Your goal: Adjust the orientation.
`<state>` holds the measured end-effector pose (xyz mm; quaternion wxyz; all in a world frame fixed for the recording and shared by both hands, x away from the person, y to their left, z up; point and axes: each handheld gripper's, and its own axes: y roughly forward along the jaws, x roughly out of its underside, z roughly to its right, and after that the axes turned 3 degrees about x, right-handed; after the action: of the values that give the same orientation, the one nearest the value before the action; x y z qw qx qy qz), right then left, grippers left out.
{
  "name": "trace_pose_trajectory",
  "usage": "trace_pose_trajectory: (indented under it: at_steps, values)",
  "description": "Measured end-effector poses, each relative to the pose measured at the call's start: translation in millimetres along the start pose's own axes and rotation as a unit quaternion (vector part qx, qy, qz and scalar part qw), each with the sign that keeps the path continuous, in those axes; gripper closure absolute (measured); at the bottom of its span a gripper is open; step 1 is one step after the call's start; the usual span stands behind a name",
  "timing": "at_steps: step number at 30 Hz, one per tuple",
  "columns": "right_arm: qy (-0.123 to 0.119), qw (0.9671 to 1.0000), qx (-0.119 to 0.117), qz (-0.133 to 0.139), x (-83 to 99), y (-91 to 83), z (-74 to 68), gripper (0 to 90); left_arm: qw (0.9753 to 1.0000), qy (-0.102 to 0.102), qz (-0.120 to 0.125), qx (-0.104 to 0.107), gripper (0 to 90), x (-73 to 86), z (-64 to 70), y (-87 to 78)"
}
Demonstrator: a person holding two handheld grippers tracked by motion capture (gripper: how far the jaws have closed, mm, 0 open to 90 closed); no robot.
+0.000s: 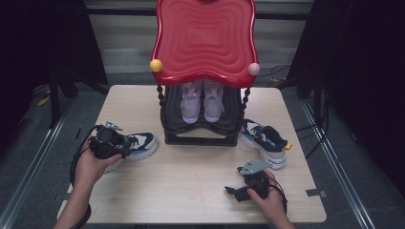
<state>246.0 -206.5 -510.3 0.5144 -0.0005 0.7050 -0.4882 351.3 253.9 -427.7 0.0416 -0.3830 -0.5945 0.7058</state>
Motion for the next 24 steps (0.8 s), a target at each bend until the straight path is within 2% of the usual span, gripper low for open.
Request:
trace_pose_trajectory:
  at_steps: [5, 12, 14, 19, 21, 24]
  values:
    - [0.0, 1.0, 0.0, 0.0, 0.0, 0.0, 0.0, 13.5, 0.9999, 0.006, -0.01, 0.008, 38.0, 5.5, 4.1, 0.8]
    - [0.0, 1.0, 0.0, 0.0, 0.0, 0.0, 0.0, 13.5, 0.9994, 0.013, -0.024, 0.023, 48.5, 8.3, 13.0, -6.0]
    - [0.0, 1.0, 0.0, 0.0, 0.0, 0.0, 0.0, 13.5, 0.9993, 0.015, -0.027, 0.022, 53.4, 9.4, 15.1, -7.7]
    - [0.0, 1.0, 0.0, 0.0, 0.0, 0.0, 0.0, 13.5, 0.9992, 0.013, -0.037, 0.013, 72.9, 9.4, 16.5, -9.7]
    - [0.0, 1.0, 0.0, 0.0, 0.0, 0.0, 0.0, 13.6, 0.9992, 0.01, -0.038, 0.009, 75.7, 8.3, 16.7, -9.4]
    - [0.0, 1.0, 0.0, 0.0, 0.0, 0.0, 0.0, 13.5, 0.9996, -0.004, -0.028, 0.0, 79.0, 6.6, 18.0, -8.0]
